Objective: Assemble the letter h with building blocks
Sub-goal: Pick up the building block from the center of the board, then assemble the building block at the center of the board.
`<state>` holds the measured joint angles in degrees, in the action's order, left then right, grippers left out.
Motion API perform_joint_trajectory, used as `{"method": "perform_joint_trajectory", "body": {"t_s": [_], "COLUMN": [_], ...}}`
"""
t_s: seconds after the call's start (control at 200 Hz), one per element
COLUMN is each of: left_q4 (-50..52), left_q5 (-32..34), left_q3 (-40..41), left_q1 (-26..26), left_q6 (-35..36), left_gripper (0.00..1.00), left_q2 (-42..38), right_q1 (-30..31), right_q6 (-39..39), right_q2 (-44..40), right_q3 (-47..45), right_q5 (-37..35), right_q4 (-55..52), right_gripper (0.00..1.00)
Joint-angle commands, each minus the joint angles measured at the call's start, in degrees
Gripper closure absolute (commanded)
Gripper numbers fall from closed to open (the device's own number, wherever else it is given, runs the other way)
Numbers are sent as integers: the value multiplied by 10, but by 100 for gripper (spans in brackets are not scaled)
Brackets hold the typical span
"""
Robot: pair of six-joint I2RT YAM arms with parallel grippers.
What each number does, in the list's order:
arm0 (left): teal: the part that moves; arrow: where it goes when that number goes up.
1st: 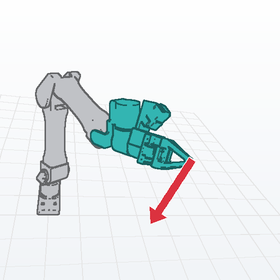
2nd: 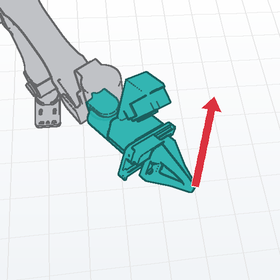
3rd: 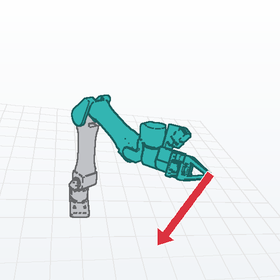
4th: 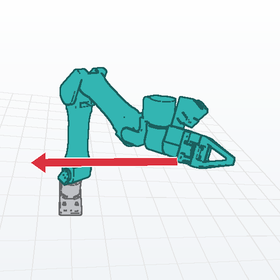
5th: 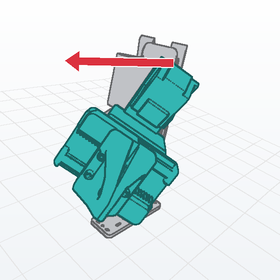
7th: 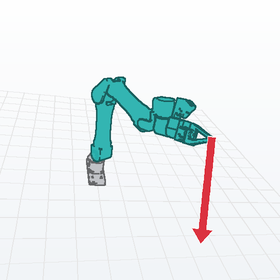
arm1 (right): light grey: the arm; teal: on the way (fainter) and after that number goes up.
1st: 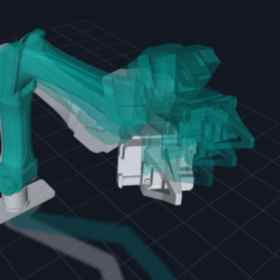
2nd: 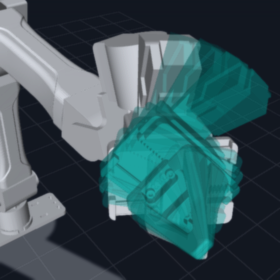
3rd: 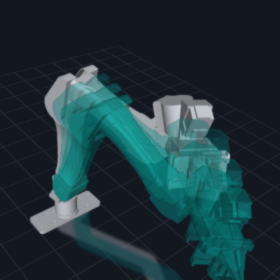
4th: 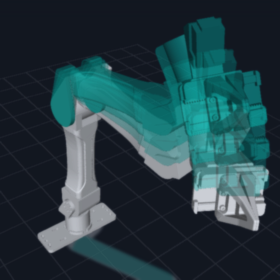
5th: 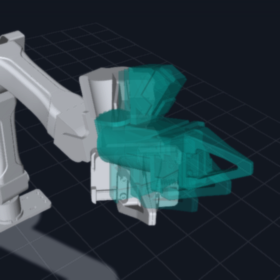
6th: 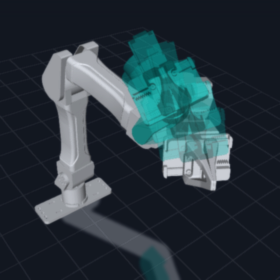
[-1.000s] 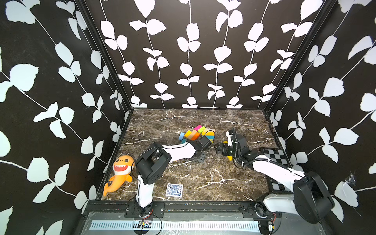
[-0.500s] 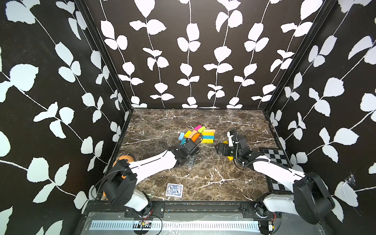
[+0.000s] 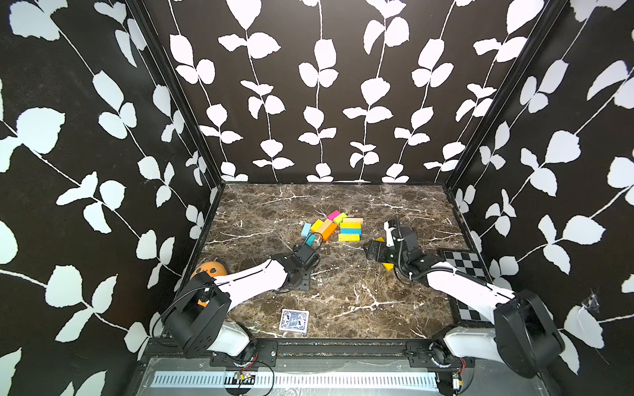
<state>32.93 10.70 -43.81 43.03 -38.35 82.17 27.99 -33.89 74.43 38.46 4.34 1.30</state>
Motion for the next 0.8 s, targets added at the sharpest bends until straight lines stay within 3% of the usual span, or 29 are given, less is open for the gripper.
{"method": "perform_joint_trajectory", "body": {"t_s": [0.0,0.751,0.796], "left_q4": [-13,-33,-35], "left_q5": [-10,18,18], "left_q3": [-17,-33,-30], "left_q1": [-11,-25,-44], "left_q6": [16,35,36], "left_gripper": [52,54,54], "left_q2": [13,69,68], "right_q1": [-4,-13,-13], "right_q6": [-4,-4,-4], "right_q2": [-14,-20,-21], "right_q3": [-7,-11,-11], "right_q5": [0,3,3], "right_q4": [13,13,13], "right_gripper": [1,1,1]}}
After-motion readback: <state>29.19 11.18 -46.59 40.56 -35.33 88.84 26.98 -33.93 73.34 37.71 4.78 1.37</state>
